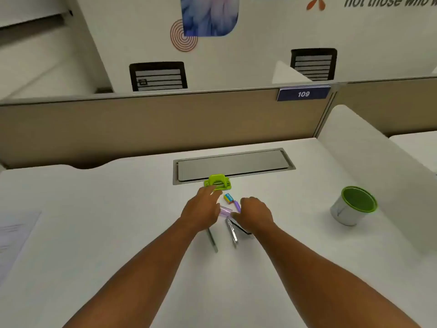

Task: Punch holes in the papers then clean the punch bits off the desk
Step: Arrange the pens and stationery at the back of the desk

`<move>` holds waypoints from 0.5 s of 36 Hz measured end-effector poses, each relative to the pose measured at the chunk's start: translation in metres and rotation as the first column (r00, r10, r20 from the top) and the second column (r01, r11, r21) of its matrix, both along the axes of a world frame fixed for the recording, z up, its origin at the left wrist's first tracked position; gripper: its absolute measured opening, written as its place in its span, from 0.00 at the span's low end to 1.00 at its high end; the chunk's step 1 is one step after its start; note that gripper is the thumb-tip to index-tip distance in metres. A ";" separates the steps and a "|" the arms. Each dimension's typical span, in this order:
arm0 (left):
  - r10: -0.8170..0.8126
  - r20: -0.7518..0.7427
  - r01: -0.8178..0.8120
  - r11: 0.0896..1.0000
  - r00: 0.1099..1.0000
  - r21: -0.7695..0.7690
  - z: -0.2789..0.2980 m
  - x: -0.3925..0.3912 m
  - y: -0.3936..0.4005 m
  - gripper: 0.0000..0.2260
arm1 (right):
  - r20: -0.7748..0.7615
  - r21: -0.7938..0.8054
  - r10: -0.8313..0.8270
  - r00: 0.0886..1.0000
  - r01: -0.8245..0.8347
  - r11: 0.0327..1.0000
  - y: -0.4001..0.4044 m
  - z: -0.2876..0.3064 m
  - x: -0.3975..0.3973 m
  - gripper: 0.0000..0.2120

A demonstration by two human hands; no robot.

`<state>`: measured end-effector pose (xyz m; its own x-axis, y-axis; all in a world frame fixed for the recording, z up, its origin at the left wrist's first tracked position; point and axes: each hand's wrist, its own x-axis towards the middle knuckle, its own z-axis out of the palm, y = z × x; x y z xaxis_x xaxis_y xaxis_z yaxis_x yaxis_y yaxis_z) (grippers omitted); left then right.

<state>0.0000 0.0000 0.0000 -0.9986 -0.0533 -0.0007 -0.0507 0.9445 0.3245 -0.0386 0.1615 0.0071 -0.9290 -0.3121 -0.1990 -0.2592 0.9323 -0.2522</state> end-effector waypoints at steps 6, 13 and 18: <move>-0.088 0.172 0.096 0.995 0.981 -0.040 -0.025 -0.014 0.002 0.26 | 0.089 0.037 -0.067 0.994 0.064 0.997 -0.002 -0.017 0.004 0.34; -0.145 0.153 0.165 0.978 0.978 -0.125 -0.037 -0.027 0.009 0.29 | 0.107 0.046 -0.114 0.988 0.110 0.993 -0.007 -0.032 0.009 0.36; -0.159 0.192 0.199 0.958 0.969 -0.208 -0.042 -0.038 0.007 0.29 | 0.108 0.027 -0.127 0.986 0.125 0.992 -0.014 -0.034 0.011 0.25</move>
<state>-0.0380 0.0072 -0.0417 -0.9776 0.1077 -0.1808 0.0897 0.9904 0.1049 -0.0274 0.1477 -0.0270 -0.9331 -0.1885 -0.3063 -0.1110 0.9610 -0.2533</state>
